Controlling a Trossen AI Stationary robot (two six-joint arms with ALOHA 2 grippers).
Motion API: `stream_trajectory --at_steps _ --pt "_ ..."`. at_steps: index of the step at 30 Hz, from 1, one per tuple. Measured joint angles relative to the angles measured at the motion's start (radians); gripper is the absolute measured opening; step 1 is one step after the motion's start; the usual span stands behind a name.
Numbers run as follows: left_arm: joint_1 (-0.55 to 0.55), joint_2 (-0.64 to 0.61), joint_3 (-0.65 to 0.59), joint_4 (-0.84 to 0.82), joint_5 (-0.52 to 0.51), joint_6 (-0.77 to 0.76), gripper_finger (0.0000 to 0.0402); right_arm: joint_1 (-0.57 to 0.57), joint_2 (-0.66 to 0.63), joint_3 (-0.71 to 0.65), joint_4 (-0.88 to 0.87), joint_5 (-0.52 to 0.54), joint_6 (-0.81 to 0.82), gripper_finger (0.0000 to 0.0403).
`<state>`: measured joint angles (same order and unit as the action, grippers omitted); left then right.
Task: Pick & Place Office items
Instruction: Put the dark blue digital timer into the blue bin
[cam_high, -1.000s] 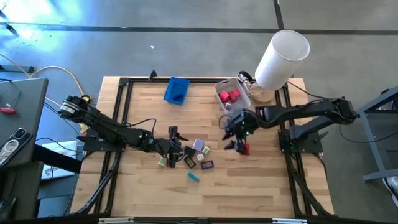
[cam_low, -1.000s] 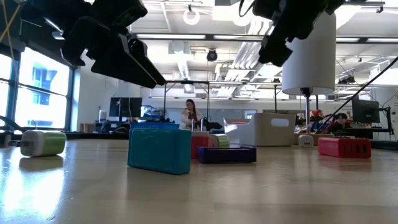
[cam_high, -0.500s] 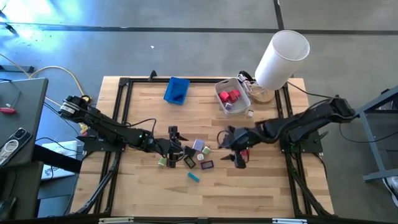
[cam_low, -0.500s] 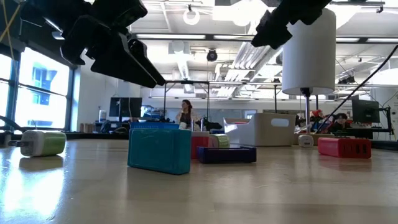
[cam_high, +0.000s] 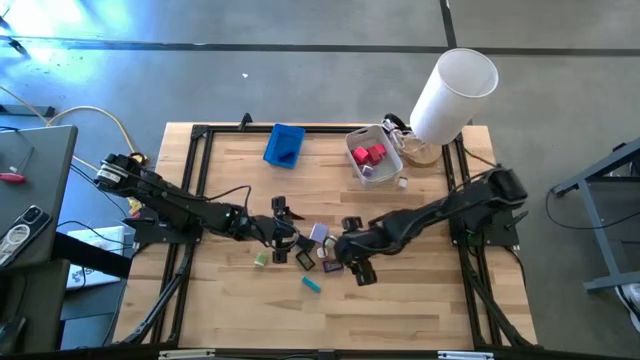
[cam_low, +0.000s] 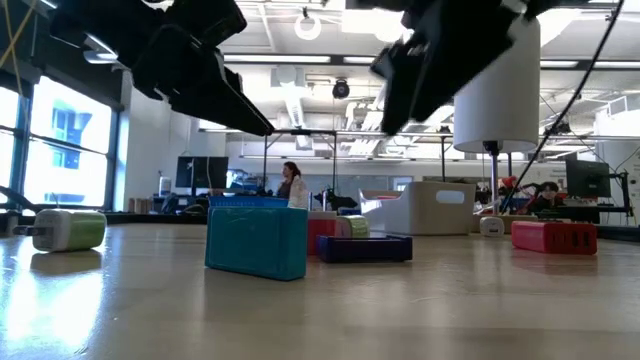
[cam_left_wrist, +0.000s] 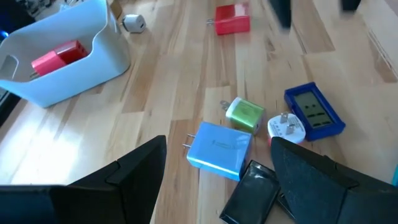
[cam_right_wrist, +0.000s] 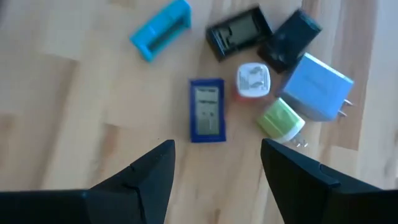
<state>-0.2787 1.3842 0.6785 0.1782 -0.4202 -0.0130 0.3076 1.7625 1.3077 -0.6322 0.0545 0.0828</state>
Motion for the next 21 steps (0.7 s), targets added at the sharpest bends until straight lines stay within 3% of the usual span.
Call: stream_trajectory --at_steps 4,10,21 --pt "-0.001 0.000 0.000 0.001 0.000 -0.016 0.0280 -0.015 0.089 0.044 -0.005 -0.028 -0.029 0.0227" --pt "-0.001 0.000 0.000 0.004 0.000 -0.033 0.0280 -0.035 0.108 0.052 0.034 -0.139 -0.054 0.0227" --pt "-0.006 0.000 0.000 0.003 0.003 -0.102 0.0280 -0.019 0.108 0.046 0.046 -0.009 -0.053 0.0227"
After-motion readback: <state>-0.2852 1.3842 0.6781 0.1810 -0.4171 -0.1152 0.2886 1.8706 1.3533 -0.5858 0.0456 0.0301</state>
